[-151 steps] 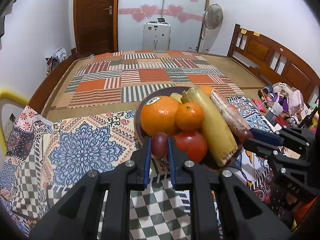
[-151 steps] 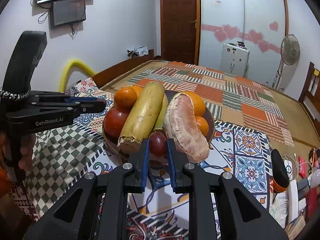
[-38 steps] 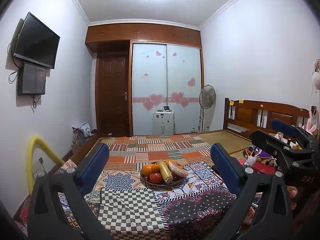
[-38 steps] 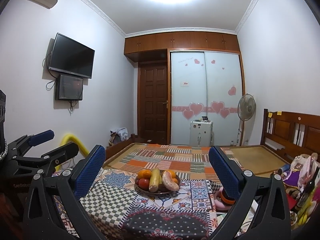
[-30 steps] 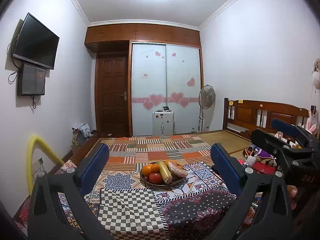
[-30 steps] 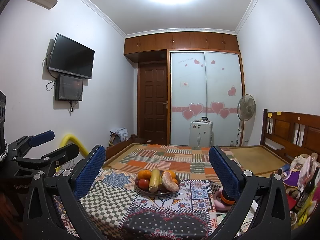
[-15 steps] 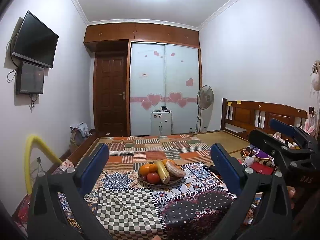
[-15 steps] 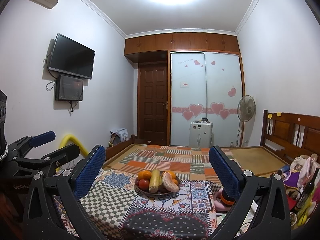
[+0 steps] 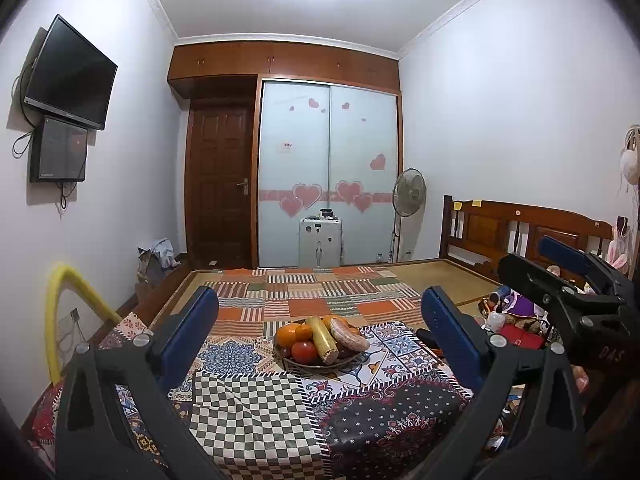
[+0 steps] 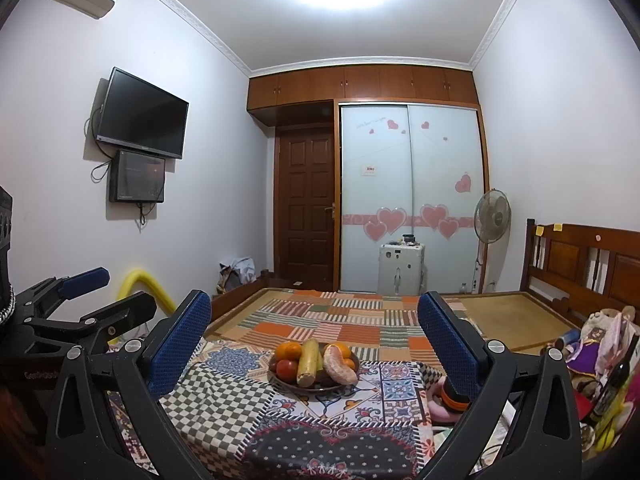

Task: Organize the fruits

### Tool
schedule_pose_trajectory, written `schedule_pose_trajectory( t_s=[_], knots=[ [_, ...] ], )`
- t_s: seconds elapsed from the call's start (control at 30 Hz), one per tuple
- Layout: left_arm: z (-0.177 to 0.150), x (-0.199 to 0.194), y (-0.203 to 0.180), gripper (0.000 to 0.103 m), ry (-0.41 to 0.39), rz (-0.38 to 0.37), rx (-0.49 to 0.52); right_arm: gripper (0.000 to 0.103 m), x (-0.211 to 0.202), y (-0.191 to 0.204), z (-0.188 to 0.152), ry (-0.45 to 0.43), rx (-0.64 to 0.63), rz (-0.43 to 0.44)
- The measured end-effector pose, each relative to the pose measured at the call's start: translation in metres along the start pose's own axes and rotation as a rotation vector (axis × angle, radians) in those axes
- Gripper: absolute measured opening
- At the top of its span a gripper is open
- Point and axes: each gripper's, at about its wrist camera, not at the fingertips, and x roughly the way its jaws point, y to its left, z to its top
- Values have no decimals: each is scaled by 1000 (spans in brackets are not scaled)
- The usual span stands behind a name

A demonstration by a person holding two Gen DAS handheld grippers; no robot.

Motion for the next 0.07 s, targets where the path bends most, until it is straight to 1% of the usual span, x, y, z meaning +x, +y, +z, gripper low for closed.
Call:
schedule_pose_trajectory(
  t_s=[0.07],
  knots=[
    [0,1,0,103,2,-1,0,103,1,0,0,1,0,-2]
  ],
)
